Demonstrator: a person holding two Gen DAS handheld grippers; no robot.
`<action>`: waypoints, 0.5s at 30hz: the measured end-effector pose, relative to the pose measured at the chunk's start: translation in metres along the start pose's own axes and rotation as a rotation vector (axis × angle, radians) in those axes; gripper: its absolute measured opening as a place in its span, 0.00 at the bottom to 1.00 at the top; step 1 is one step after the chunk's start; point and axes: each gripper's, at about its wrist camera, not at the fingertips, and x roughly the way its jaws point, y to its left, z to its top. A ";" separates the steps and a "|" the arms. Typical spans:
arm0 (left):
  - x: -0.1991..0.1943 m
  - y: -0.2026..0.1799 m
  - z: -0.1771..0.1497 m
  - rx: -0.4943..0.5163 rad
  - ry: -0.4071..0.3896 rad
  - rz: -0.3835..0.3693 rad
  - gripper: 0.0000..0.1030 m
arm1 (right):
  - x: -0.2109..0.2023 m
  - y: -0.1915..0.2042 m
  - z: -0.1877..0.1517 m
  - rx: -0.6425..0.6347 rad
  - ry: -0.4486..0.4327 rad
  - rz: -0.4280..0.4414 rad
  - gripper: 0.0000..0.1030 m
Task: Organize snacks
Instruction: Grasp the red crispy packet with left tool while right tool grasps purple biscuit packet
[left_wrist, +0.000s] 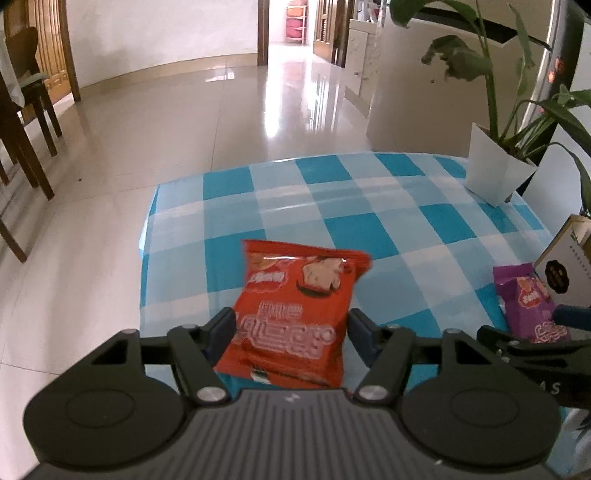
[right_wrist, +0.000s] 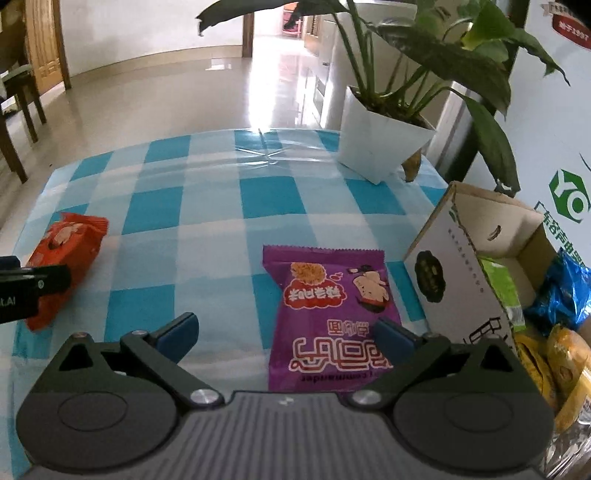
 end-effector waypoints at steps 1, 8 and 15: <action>0.001 -0.001 0.001 -0.001 -0.004 -0.002 0.68 | 0.001 0.000 0.000 0.008 0.001 0.000 1.00; 0.013 -0.015 0.002 0.052 0.005 0.025 0.78 | 0.005 -0.003 0.002 0.005 0.004 -0.003 1.00; 0.016 -0.031 -0.002 0.136 0.000 0.105 0.64 | 0.004 -0.006 0.002 -0.025 -0.005 -0.021 0.83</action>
